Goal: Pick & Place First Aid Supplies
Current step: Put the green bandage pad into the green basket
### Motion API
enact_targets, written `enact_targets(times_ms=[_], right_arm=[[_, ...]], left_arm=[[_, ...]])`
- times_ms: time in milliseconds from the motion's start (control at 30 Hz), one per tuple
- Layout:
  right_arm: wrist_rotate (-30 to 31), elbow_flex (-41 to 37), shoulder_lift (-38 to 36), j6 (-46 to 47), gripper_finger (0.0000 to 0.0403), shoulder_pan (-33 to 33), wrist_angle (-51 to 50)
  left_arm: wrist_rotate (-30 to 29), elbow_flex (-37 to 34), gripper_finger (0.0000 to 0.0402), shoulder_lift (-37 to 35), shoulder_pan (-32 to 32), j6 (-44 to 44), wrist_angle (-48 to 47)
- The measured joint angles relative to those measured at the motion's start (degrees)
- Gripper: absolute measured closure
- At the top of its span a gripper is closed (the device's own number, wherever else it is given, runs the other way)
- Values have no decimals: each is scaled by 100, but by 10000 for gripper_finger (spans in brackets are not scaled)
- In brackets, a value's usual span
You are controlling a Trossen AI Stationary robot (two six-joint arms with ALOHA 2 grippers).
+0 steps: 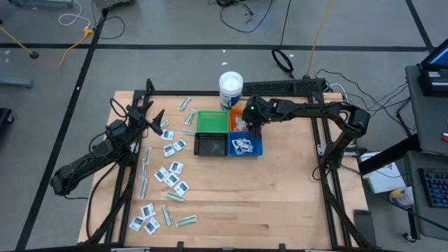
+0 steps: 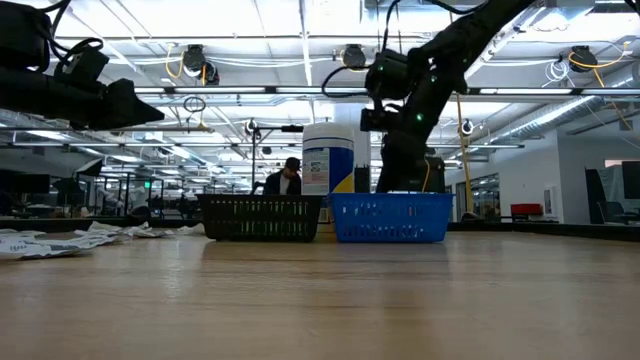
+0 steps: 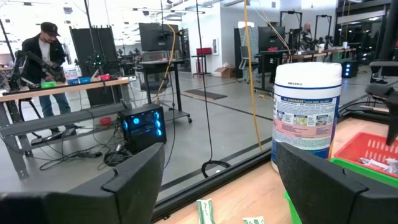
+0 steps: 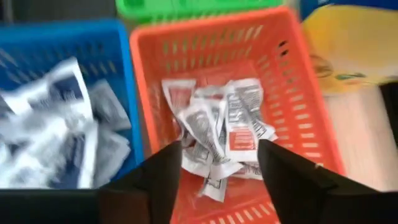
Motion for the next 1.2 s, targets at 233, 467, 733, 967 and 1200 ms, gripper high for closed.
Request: enact_targets(times_ms=[233,467,733,967,1200], right_arm=[[-229,12,-475,460,137,-32,42],[-102,-771,-1276,-10,111,-316,1415],[-94,-2509,-2674,-117,118,-498,3814],[-98,-3915,-4443,130,118,-605,4359],[-98,-5145,-6146,170,117,-848,4379]], left_arm=[[0,-1,94,-2,0,0,0],[0,0,94,-1,-1,1,0],[0,0,94,-1,-1,1,3],[0,0,94,62,-6,0,16],[0,-1,94,64,-6,1,0]])
